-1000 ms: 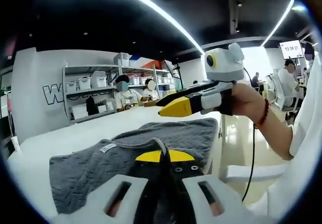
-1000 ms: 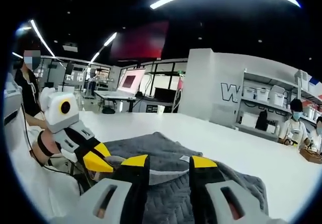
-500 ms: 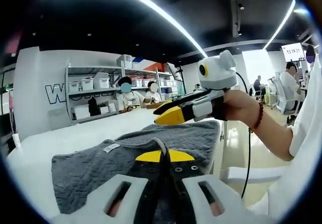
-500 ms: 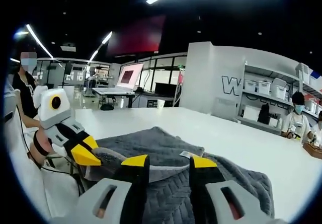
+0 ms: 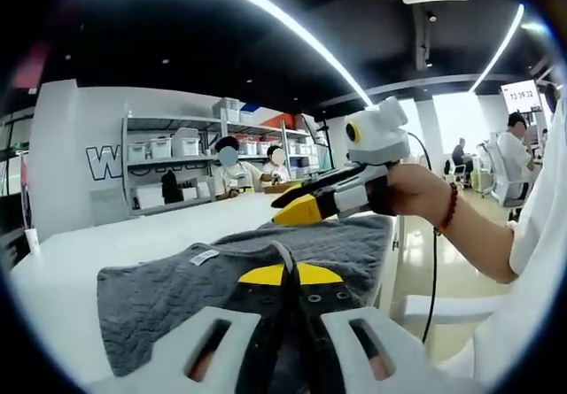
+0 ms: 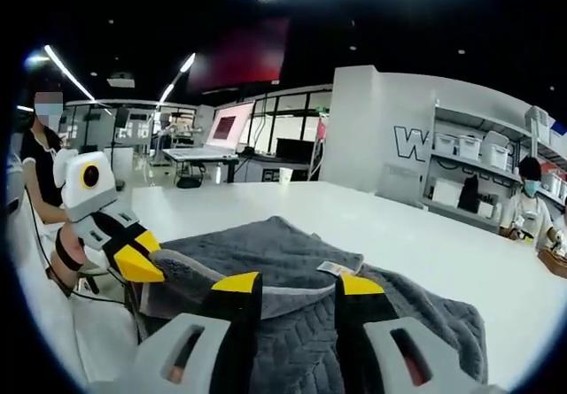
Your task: Open the folded towel by lifting each exposed corner and separating the folded layers until the towel lies flat within the target outline without major curled edges
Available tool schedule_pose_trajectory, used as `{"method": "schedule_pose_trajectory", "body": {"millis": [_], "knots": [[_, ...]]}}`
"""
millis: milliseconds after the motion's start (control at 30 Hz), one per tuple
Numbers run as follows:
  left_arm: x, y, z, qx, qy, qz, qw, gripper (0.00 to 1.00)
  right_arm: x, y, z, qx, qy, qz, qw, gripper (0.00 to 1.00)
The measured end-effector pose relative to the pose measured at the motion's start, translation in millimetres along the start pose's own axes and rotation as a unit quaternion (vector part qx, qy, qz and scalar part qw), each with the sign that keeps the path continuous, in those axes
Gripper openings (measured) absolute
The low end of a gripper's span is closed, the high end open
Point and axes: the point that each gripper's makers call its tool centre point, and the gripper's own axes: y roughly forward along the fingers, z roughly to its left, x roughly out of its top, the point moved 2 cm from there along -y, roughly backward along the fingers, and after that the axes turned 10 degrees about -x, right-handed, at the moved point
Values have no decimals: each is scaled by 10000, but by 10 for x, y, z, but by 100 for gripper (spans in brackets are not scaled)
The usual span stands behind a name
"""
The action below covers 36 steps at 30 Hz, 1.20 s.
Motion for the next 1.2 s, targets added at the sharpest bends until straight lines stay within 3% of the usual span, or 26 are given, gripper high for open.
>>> {"method": "schedule_pose_trajectory", "body": {"millis": [133, 667, 1200], "knots": [[9, -13, 37, 13, -35, -50, 10000, 2, -35, 70, -23, -24, -77, 168, 9998, 29], [17, -69, 110, 58, -74, -141, 9999, 2, -1, 245, -11, 85, -196, 344, 9992, 30], [-22, -102, 118, 86, -106, -173, 9998, 2, -10, 475, -28, 152, 36, 507, 9986, 33]]}}
